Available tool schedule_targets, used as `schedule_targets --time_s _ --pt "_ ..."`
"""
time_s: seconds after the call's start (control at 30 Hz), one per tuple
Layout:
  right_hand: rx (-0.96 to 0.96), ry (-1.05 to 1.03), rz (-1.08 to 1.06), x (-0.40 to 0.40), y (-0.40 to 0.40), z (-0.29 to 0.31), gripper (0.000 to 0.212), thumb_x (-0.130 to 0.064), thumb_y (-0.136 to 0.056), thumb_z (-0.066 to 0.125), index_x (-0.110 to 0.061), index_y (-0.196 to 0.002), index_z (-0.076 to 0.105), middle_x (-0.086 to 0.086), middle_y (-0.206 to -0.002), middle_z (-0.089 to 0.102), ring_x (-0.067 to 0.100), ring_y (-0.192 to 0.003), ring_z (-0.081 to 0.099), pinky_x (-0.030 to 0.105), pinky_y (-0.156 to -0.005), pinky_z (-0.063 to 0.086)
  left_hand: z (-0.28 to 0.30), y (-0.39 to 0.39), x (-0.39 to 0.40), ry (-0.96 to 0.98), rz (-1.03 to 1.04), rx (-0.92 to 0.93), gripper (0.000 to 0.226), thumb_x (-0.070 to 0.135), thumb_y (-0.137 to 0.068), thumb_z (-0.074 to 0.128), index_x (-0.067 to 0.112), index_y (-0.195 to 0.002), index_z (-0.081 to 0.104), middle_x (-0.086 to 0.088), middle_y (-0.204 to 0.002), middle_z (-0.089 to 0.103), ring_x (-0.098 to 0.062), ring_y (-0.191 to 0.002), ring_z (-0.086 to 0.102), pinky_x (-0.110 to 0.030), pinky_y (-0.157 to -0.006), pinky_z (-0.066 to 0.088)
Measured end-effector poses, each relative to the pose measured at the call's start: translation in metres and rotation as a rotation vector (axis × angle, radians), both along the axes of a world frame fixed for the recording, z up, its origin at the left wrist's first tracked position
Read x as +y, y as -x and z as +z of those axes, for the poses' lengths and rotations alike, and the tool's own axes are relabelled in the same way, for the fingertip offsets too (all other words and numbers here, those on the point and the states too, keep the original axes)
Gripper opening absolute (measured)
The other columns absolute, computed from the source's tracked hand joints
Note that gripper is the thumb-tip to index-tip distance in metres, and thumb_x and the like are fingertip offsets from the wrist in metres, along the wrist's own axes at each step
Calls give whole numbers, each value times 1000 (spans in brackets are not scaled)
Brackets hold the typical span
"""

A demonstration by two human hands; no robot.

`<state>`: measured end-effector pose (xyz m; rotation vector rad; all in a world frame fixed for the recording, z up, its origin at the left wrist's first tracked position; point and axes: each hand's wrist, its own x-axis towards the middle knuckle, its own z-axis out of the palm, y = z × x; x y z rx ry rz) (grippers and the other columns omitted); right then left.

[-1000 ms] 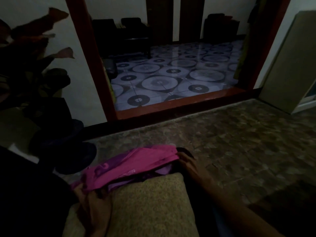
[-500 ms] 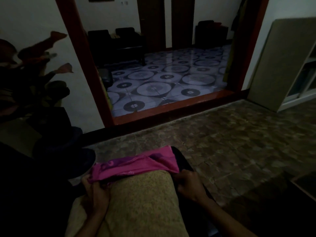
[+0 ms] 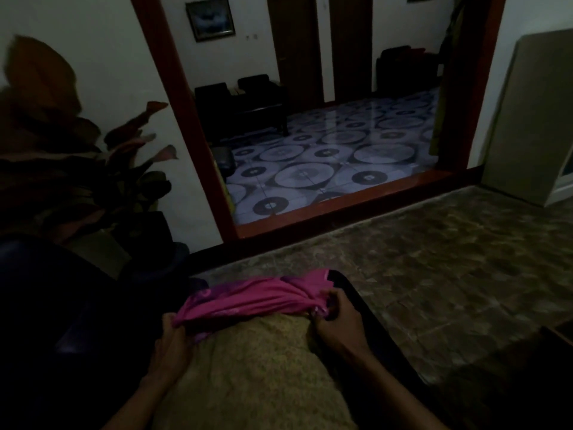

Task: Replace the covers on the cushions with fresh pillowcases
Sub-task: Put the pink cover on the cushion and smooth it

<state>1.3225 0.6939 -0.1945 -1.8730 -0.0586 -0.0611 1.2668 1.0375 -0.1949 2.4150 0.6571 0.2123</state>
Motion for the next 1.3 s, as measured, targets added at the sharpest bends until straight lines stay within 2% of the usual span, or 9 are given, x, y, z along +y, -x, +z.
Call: schedule_targets --time_s 0.1,0.2,0.4,0.57,0.67,0.73,0.93,1.17,1.3 --pt "141 211 -13 27 11 -16 29 -29 -91 55 -23 -119 58 3 -108 68 27 -102 66 37 -88 53 -19 -1 -15 183 111 60 66 66 -70 50 29 -125 43 -5 -125 44 -37 -111 55 -41 -92 41" --pt "192 407 38 40 22 -35 52 -33 -102 41 -16 -149 29 16 -135 51 37 -115 58 41 -93 47 -26 -6 -25 193 150 46 68 62 -69 50 26 -126 44 -11 -135 40 -43 -119 51 -45 -98 40" --pt "206 552 86 19 36 -34 47 -27 -104 40 -12 -146 26 20 -132 52 40 -112 59 42 -90 47 -14 3 -29 -46 4 227 53 47 -96 59 21 -141 46 -14 -132 32 -45 -117 51 -45 -103 43" --pt "277 485 110 -25 59 -32 51 -32 -95 44 -21 -142 28 15 -114 64 35 -100 65 42 -84 53 55 19 -53 -124 -202 68 45 53 -85 62 23 -118 59 -5 -111 42 -33 -108 55 -37 -94 46" --pt "192 455 47 -54 50 -9 46 -39 -93 46 -20 -135 45 14 -114 68 34 -99 67 45 -87 55 105 23 -73 -93 -337 -189 15 33 -82 66 27 -96 65 3 -89 51 -17 -90 56 -28 -77 44" --pt "102 457 2 -63 45 19 39 -38 -100 46 -14 -129 55 15 -119 67 31 -101 65 39 -88 51 132 27 -84 -60 -348 -316 21 31 -73 57 19 -85 69 4 -78 58 -11 -79 58 -26 -70 43" --pt "160 494 -27 -66 62 31 67 -66 -86 35 -17 -122 63 15 -116 68 31 -104 67 38 -92 51 162 35 -106 -19 -358 -370 37 -10 -83 54 1 -116 67 -10 -114 67 -21 -106 62 -25 -90 43" --pt "115 296 -47 -63 76 54 59 -47 -95 40 -8 -136 54 19 -133 59 28 -117 58 29 -91 40 171 30 -122 152 -416 -434 33 -13 -85 52 4 -106 70 -11 -102 73 -21 -95 66 -36 -87 51" --pt "308 150 -65 -50 80 23 38 -26 -102 51 -2 -130 39 25 -137 54 31 -116 57 31 -89 40 161 23 -131 176 -391 -422 39 -17 -84 50 8 -107 68 -6 -99 71 -13 -91 64 -22 -81 48"
